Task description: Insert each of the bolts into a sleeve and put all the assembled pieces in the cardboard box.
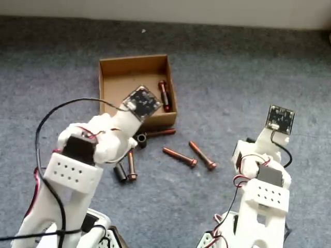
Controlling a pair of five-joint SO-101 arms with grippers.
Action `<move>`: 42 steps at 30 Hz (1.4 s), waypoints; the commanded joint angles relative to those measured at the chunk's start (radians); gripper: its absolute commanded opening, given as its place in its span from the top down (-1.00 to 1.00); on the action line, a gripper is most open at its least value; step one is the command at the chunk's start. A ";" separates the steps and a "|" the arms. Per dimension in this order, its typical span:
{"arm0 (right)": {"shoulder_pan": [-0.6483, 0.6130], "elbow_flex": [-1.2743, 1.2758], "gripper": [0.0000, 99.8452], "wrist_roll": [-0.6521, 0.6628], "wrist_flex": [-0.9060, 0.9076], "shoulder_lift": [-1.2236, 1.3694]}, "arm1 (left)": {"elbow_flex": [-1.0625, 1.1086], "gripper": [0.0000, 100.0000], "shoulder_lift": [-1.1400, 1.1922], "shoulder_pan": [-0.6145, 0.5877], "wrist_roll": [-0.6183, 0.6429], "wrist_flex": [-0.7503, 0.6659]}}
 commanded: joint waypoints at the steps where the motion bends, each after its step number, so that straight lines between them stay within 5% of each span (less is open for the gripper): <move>1: 0.031 -0.010 0.99 -0.011 -0.021 -0.025 | -0.114 0.68 0.166 0.108 -0.051 0.000; 9: 0.081 -0.004 0.99 -0.071 -0.076 -0.025 | -0.265 0.59 0.504 0.257 -0.239 -0.072; 24: 0.096 0.038 0.99 -0.074 -0.140 -0.033 | -0.565 0.59 1.023 0.361 -0.311 -0.167; 42: 0.125 0.030 0.99 -0.074 -0.140 -0.033 | -0.611 0.59 1.116 0.443 -0.307 -0.167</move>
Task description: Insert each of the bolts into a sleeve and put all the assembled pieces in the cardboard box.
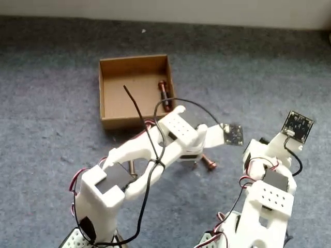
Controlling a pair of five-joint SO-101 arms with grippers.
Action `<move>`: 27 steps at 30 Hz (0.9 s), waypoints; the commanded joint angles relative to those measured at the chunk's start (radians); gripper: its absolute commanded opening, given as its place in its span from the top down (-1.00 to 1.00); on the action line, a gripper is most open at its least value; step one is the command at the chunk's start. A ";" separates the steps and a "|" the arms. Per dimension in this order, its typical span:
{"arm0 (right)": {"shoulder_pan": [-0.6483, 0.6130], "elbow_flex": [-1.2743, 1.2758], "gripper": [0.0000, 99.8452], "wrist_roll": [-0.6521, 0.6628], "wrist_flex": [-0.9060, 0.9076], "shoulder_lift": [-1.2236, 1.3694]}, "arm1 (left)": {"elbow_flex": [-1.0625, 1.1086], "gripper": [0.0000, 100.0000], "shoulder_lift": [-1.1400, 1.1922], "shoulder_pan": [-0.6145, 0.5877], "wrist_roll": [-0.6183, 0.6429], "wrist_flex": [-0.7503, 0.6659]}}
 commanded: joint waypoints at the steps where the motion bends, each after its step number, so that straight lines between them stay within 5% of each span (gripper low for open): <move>1: 0.012 -0.018 0.99 -0.009 -0.022 -0.033 | -0.027 0.59 -0.010 0.021 -0.003 -0.008; 9: 0.012 -0.015 0.99 -0.009 -0.022 -0.033 | -0.039 0.60 0.096 0.021 -0.003 -0.009; 16: 0.016 -0.013 0.99 -0.009 -0.022 -0.035 | -0.081 0.86 0.111 0.022 0.003 -0.003; 27: 0.015 -0.013 0.99 -0.009 -0.021 -0.035 | -0.082 0.99 0.010 0.016 0.169 0.077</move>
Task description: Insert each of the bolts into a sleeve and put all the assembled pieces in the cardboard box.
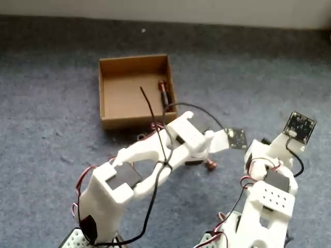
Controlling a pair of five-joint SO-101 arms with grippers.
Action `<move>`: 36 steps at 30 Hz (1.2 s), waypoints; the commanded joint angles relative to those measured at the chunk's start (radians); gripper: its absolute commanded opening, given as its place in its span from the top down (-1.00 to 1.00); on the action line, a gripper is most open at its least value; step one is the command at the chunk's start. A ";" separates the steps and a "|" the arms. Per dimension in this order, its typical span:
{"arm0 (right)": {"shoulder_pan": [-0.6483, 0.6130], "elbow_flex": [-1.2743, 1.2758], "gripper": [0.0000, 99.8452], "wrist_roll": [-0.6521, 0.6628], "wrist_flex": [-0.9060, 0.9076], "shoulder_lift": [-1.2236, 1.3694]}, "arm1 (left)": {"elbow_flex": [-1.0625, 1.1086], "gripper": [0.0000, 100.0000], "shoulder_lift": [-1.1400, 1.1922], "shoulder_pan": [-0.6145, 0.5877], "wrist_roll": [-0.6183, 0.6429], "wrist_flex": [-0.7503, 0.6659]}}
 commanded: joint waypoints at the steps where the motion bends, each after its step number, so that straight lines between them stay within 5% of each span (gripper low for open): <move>1: 0.004 -0.013 0.99 -0.009 -0.021 -0.035 | -0.031 0.99 -0.114 0.004 0.061 0.061; 10: -0.004 -0.010 0.99 -0.003 -0.019 -0.035 | -0.025 0.99 -0.367 -0.148 0.137 0.207; 16: -0.061 -0.010 0.99 -0.002 -0.016 -0.035 | 0.176 0.99 -0.677 -0.182 0.190 0.213; 26: -0.249 -0.019 0.99 -0.012 0.081 -0.036 | 0.677 0.99 -1.299 -0.338 0.328 -0.025; 29: -0.309 -0.021 0.99 -0.121 0.082 -0.051 | 0.783 0.99 -1.440 -0.397 0.354 -0.058; 36: -0.441 -0.001 0.99 -0.180 0.084 -0.343 | 1.015 0.99 -1.728 -0.466 0.468 -0.152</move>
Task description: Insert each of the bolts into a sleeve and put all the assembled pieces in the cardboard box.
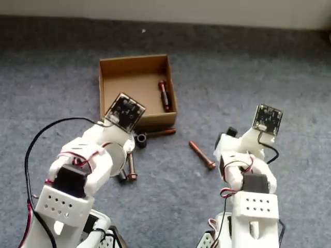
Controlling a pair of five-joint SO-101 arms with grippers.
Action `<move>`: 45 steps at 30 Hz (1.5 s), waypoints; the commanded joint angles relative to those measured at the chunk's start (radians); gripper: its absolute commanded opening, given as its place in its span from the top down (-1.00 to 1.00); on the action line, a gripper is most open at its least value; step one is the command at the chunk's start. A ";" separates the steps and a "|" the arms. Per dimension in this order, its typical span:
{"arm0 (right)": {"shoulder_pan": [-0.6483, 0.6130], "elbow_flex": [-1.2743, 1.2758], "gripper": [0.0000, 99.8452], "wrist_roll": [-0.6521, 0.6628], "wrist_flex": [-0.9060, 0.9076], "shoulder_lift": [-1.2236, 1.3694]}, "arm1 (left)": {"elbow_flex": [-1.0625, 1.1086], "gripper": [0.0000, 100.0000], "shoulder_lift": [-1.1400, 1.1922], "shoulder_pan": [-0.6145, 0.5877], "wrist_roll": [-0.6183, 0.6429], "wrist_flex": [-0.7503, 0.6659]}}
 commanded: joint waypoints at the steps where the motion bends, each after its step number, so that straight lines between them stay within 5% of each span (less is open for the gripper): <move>1: -0.104 0.025 0.99 -0.012 0.004 -0.197 | 0.113 0.99 -0.153 -0.015 0.066 -0.092; 11: -0.449 0.274 0.99 -0.009 -0.005 -0.702 | 0.312 0.99 -0.590 -0.073 0.239 -0.252; 24: -0.746 0.559 0.99 0.247 -0.403 -0.679 | 0.335 0.99 -0.679 0.013 0.348 -0.526; 45: -0.765 0.573 0.99 0.250 -0.403 -0.679 | 0.326 0.99 -0.688 0.285 0.345 -0.491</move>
